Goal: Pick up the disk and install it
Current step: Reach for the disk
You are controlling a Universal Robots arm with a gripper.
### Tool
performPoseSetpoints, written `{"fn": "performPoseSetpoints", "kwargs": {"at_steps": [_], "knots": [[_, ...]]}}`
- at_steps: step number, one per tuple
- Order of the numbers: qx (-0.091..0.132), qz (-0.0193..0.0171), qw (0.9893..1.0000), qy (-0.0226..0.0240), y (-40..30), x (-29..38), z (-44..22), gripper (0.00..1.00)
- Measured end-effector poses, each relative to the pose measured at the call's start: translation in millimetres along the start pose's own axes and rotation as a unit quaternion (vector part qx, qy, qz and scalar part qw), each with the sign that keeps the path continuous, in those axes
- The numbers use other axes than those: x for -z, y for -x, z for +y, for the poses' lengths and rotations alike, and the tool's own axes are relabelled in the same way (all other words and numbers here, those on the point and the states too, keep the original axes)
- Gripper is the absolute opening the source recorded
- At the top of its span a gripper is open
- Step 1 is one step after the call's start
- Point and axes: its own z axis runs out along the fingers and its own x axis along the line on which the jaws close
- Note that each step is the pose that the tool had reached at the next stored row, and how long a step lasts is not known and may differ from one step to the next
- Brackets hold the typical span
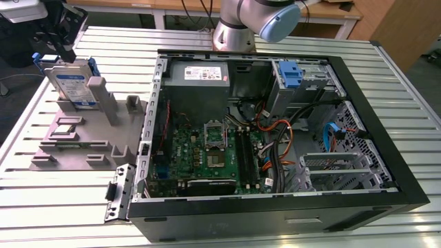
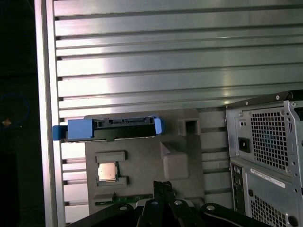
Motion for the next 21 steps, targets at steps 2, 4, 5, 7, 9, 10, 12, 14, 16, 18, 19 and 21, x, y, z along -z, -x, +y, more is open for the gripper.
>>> {"fn": "performPoseSetpoints", "kwargs": {"at_steps": [2, 4, 5, 7, 9, 10, 12, 14, 16, 18, 19, 21], "knots": [[0.000, 0.0000, 1.0000, 0.0000, 0.0, 0.0, 0.0, 0.11], [0.000, 0.0000, 1.0000, 0.0000, 0.0, 0.0, 0.1, 0.11], [0.000, 0.0000, 1.0000, 0.0000, 0.0, 0.0, 0.1, 0.11], [0.000, 0.0000, 1.0000, 0.0000, -0.1, 0.0, 0.1, 0.11], [0.000, 0.0000, 1.0000, 0.0000, -1.3, -0.2, 0.0, 0.11], [0.000, 0.0000, 1.0000, 0.0000, -2.2, -0.4, -0.1, 0.11], [0.000, 0.0000, 1.0000, -0.0001, -4.6, -0.7, -0.3, 0.11], [0.000, 0.0000, 1.0000, 0.0000, -7.2, -1.4, -0.6, 0.11], [0.000, -0.0001, 1.0000, 0.0000, -9.1, -2.4, -0.8, 0.11], [0.000, -0.0001, 1.0000, 0.0000, -10.4, -3.1, -1.0, 0.11], [0.000, -0.0001, 1.0000, 0.0000, -10.5, -3.1, -1.0, 0.11], [0.000, 0.0000, 1.0000, 0.0000, -11.0, -3.1, -1.0, 0.11]]}}
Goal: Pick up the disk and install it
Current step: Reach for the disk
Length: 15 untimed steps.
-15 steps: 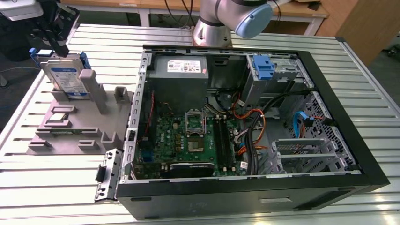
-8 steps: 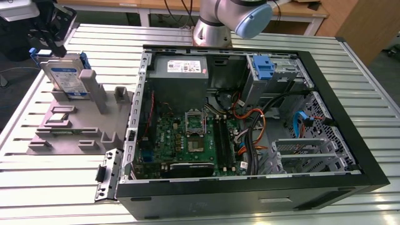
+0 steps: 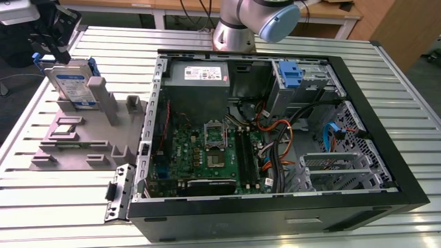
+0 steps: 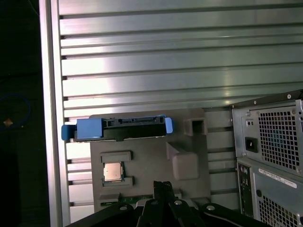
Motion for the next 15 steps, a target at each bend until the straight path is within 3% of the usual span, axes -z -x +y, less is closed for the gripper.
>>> {"fn": "performPoseSetpoints", "kwargs": {"at_steps": [10, 15], "knots": [[0.000, 0.0000, 1.0000, 0.0000, -1.5, -1.1, 0.0, 0.11], [0.000, 0.0000, 1.0000, 0.0000, -5.0, -3.5, 5.5, 0.11]]}}
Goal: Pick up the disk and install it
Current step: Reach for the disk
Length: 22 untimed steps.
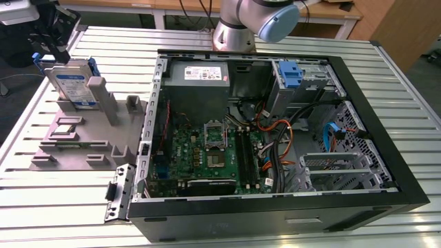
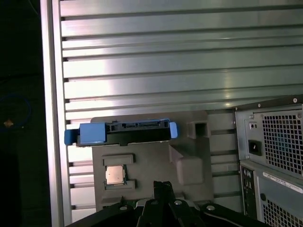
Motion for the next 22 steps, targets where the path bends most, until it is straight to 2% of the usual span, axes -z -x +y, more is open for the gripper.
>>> {"fn": "performPoseSetpoints", "kwargs": {"at_steps": [6, 13, 22], "knots": [[0.000, 0.0000, 1.0000, 0.0000, -4.6, -5.2, 13.6, 0.11], [0.000, 0.0000, 1.0000, 0.0000, -10.9, -12.6, 24.9, 0.11], [0.000, -0.0001, 1.0000, 0.0000, -27.1, -19.5, 36.1, 0.11]]}}
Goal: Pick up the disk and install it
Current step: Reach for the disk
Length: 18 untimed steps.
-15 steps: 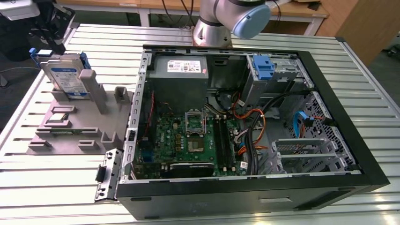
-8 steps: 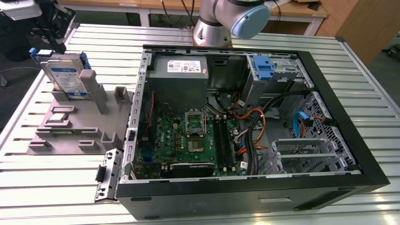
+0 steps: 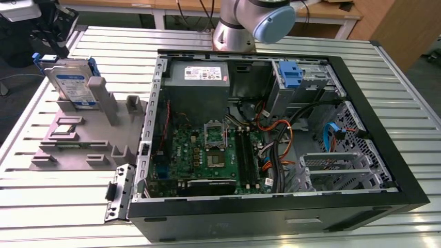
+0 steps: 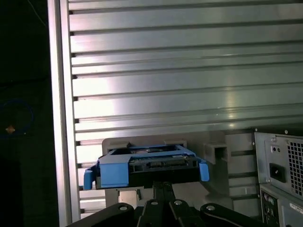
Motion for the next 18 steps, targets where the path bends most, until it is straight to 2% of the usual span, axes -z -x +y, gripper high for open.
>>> {"fn": "performPoseSetpoints", "kwargs": {"at_steps": [4, 9, 10, 12, 16, 18], "knots": [[0.000, 0.0002, 1.0000, -0.0001, -4.3, -1.9, 3.0, 0.11], [0.000, 0.0003, 1.0000, 0.0000, -4.3, -2.1, 3.0, 0.11], [0.000, 0.0034, 1.0000, -0.0002, -4.3, -2.4, 3.0, 0.11], [-0.001, 0.0151, 0.9999, -0.0008, -4.4, -2.7, 3.0, 0.11], [-0.001, 0.0181, 0.9998, -0.0011, -4.4, -2.7, 3.0, 0.11], [-0.001, 0.0184, 0.9998, -0.0011, -4.4, -2.8, 3.1, 0.11]]}}
